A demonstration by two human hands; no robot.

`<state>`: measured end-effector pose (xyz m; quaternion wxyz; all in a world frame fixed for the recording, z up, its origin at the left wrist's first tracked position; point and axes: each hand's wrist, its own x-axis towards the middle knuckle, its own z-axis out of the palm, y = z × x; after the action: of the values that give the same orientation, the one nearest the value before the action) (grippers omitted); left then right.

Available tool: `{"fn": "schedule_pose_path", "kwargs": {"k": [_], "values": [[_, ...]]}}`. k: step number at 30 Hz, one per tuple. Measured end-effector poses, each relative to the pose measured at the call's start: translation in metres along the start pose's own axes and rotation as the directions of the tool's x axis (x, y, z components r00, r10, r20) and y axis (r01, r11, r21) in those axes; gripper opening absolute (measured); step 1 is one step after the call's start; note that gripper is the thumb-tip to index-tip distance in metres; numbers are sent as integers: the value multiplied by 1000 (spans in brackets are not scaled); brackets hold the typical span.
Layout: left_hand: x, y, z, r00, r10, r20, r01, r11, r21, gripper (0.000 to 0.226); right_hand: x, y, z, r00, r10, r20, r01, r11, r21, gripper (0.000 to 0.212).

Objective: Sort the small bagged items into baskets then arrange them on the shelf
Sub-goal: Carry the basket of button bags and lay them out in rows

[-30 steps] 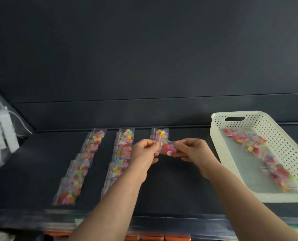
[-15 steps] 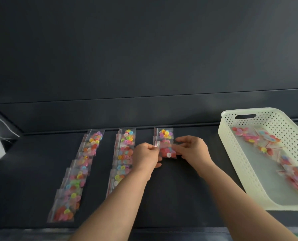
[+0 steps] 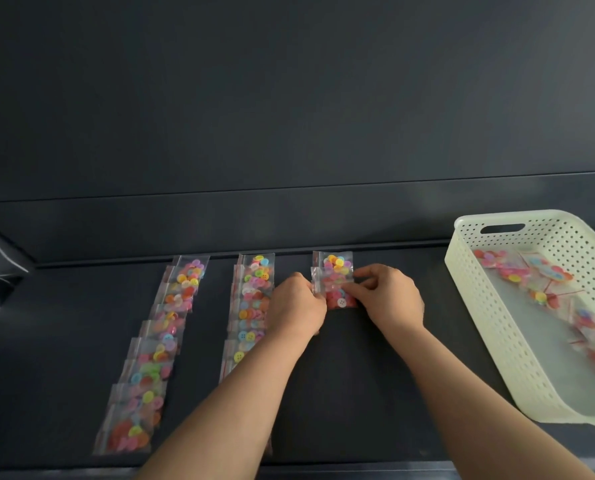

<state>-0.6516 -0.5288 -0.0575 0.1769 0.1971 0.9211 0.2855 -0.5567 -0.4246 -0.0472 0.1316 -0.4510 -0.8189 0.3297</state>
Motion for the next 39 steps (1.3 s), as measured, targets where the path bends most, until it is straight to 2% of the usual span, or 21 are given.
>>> {"fn": "schedule_pose_path", "kwargs": {"k": [7,12,15,18,21,24,30,32,35,37,39], "values": [[5,7,-2,999,-24,26,23,1000,2,23,7,2,1,1000,7,-22,-6,1000,28,23],[1,8,-7,999,-46,3,46,996,-76,34,5,1,-4,999,-17,-37,18,1000,23,31],[-4,12,-14,999,2,-34,-4,998,-69,32,3,-3,-18,993,-98,-71,90,990,-110,25],[-10,24,-17,994,112,-20,-112,994,-19,18,-2,-5,-38,967,-220,-124,180,945,-275,20],[-18,42,-12,982,183,47,-176,976,-131,6,-9,-1,-60,938,-302,-168,219,896,-387,19],[-32,66,4,962,246,114,-219,953,-211,10,-19,18,-91,917,-313,-247,183,880,-437,20],[-67,118,46,903,369,222,-296,906,-302,13,-32,79,-154,930,-190,-316,25,888,-459,23],[-77,131,56,895,377,239,-292,899,-327,22,-34,101,-171,947,-123,-296,-36,877,-479,23],[-88,145,65,901,371,225,-293,902,-316,33,-35,131,-192,970,64,-236,-171,867,-467,32],[-92,151,70,910,358,210,-293,913,-284,35,-36,146,-198,961,188,-202,-263,844,-467,34],[-95,154,73,917,340,207,-282,922,-267,34,-36,156,-199,958,236,-161,-286,807,-517,31]]}}
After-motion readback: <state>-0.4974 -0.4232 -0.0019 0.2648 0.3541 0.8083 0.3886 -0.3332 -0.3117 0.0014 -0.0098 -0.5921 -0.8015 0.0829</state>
